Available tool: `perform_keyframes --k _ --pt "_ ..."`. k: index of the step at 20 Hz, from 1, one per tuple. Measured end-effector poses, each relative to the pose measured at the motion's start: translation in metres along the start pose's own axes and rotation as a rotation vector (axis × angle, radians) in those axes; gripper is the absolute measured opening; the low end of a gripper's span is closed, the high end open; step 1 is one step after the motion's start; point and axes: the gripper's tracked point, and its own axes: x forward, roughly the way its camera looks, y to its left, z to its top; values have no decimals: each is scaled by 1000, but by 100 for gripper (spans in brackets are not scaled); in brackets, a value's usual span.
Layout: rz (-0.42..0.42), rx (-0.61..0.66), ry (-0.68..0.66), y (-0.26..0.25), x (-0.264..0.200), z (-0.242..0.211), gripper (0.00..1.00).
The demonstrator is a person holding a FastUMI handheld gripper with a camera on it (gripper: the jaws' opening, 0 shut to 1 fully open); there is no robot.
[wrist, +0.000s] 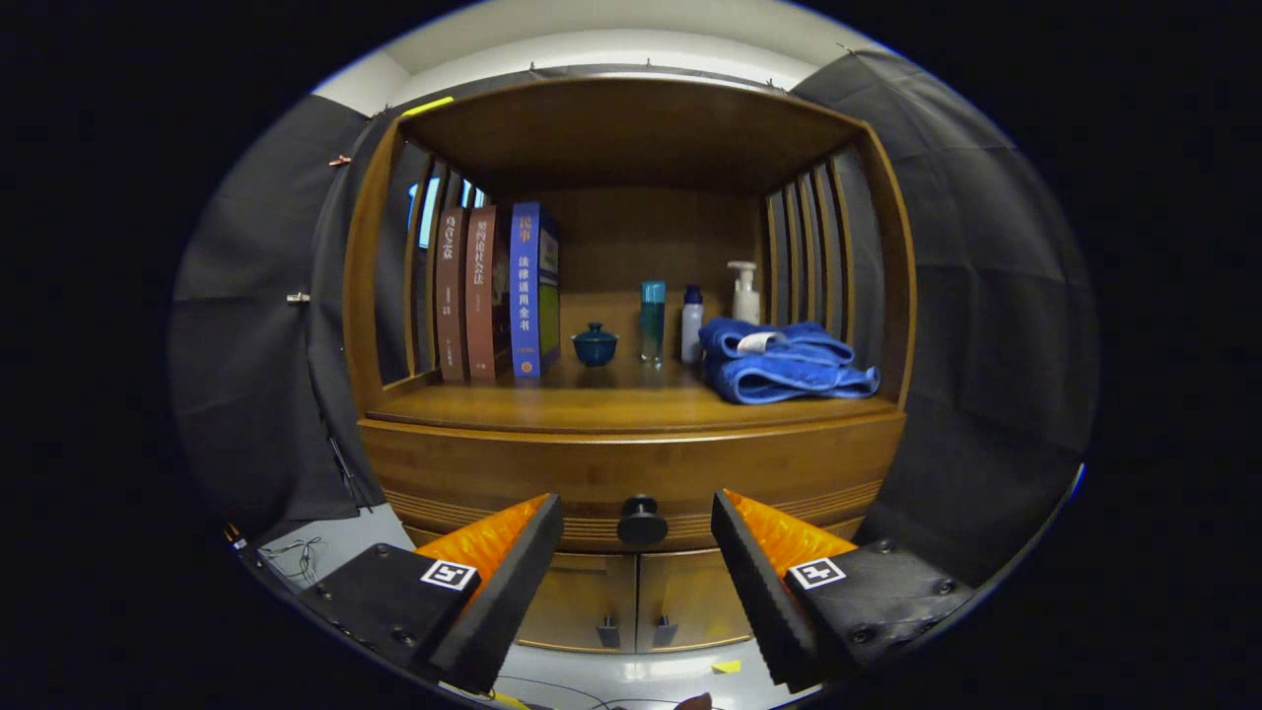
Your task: Pull open the drawer, take out the items inside it, and place them on the countertop above the cabinet.
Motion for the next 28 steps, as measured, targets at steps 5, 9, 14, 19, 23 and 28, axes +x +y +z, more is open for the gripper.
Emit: perform_keyframes --k 5,9,14,19,23,28 --pt "-12 -16 62 -2 43 -33 99" --pt "-14 1 111 0 66 -55 71" --pt "-10 104 97 -8 77 -56 50" --pt "-8 78 117 -8 66 -55 31" --pt "-10 65 122 -8 44 -59 31" --pt "-13 63 125 -10 2 -65 31"
